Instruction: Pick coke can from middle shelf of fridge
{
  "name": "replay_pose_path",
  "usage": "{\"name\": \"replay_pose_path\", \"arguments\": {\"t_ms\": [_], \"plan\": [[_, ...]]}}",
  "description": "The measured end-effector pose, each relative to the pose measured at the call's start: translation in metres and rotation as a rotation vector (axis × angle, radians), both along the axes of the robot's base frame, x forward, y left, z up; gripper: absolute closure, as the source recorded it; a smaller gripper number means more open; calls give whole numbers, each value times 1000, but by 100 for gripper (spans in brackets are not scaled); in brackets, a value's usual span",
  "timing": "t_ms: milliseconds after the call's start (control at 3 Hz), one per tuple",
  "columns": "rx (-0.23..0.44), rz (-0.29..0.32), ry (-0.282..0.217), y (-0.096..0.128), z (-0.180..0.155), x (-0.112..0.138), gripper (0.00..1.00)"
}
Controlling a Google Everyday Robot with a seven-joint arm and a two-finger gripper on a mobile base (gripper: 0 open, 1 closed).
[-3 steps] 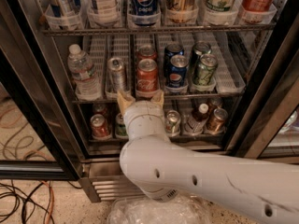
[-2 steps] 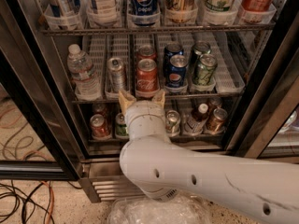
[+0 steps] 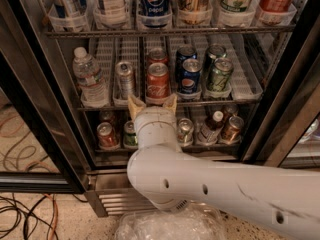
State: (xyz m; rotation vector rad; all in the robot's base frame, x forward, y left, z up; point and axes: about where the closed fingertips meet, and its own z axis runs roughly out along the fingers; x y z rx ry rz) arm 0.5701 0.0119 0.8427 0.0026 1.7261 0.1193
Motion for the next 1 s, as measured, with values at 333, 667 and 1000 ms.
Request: {"name": "replay_pose_path", "arguments": {"t_ms": [333,667,1000], "plan": [[-11,-1,-2,0,-3,5,28],[-23,-7,-5,-2,-5,11,30],[-38,-21,-10,-6,-5,15,31]]}}
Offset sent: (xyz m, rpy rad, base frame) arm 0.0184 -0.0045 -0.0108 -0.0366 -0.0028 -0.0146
